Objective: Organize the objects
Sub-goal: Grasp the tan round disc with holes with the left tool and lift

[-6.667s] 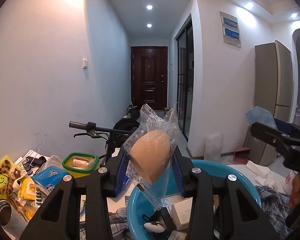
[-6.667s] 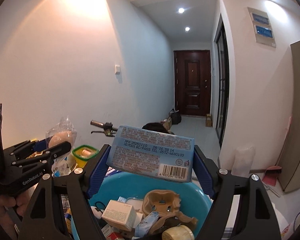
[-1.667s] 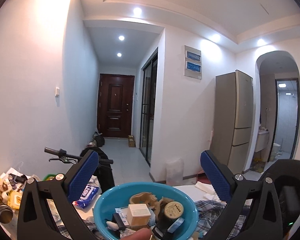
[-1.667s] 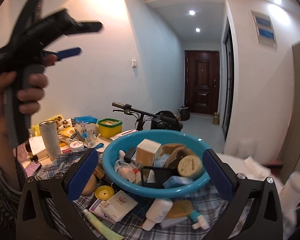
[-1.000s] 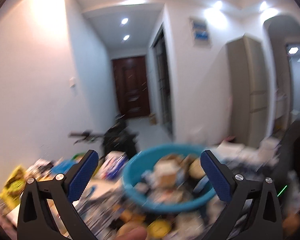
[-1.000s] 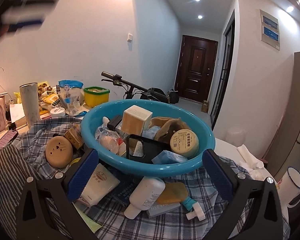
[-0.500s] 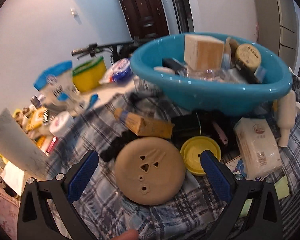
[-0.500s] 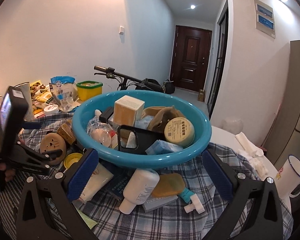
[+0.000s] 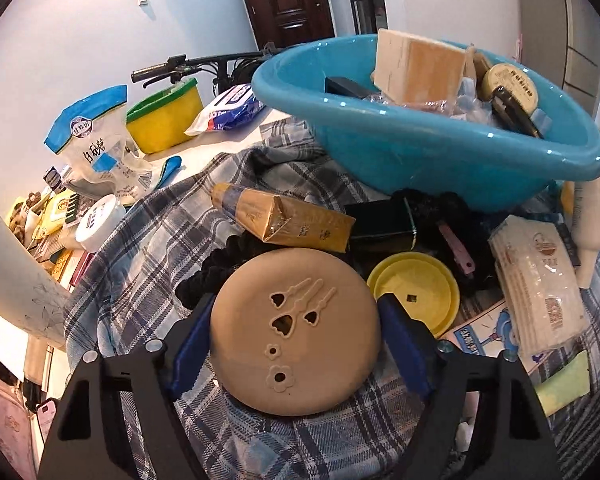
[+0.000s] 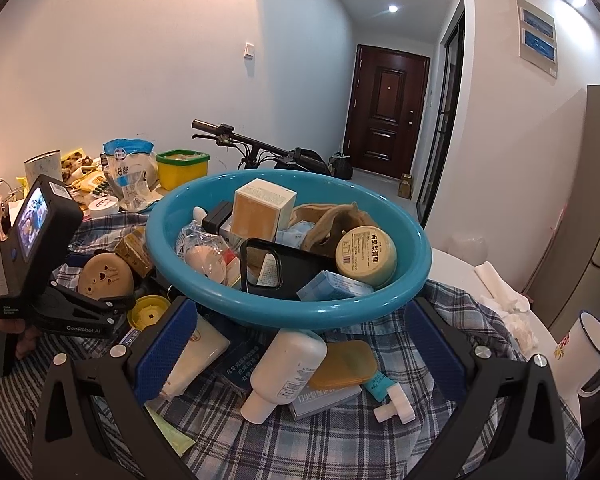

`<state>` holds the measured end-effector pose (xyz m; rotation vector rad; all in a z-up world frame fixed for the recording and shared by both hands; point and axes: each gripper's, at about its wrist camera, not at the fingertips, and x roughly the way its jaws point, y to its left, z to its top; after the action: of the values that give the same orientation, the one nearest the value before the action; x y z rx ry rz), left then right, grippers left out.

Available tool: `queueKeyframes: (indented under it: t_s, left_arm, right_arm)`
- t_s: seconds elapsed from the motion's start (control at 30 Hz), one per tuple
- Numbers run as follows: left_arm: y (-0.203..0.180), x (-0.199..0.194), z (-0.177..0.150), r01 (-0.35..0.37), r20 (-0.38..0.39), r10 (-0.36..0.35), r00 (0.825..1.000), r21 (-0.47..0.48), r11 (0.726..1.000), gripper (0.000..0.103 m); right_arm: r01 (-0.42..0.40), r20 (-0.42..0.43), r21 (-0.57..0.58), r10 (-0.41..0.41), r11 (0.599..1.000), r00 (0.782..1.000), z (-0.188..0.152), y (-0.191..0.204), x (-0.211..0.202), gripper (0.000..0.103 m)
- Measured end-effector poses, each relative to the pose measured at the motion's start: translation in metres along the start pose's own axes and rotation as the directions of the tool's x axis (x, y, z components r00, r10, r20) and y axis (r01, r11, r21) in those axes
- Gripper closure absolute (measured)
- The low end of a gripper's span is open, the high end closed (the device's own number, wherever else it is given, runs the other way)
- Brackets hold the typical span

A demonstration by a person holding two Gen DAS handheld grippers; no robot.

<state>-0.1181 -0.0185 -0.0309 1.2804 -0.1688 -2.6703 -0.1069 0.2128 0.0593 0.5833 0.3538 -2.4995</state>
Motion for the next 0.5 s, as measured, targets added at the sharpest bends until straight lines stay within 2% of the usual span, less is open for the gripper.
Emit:
queueKeyframes:
  t_s: [0.13,0.27,0.43,0.5]
  left_arm:
    - [0.004,-0.017,0.001,0.045,0.077,-0.043,0.996,-0.013,0.999,0.024]
    - [0.005,-0.036,0.002,0.078,0.163,-0.074,0.984,-0.018,0.997,0.024]
    - [0.008,-0.060,0.004,0.116,0.275,-0.103,0.956,-0.033,0.993,0.024]
    - [0.013,-0.070,0.004,0.132,0.328,-0.105,0.939,-0.063,0.989,0.024]
  right_arm:
    - [-0.004,0.015,-0.005,0.004,1.000,1.000,0.000,0.001,-0.002,0.000]
    - [-0.002,0.023,-0.003,0.002,1.000,1.000,0.000,0.002,-0.003,0.000]
    - [0.002,0.023,0.012,-0.003,1.000,1.000,0.000,-0.002,-0.001,0.000]
    - [-0.003,0.026,0.023,0.002,1.000,1.000,0.000,-0.004,-0.001,0.000]
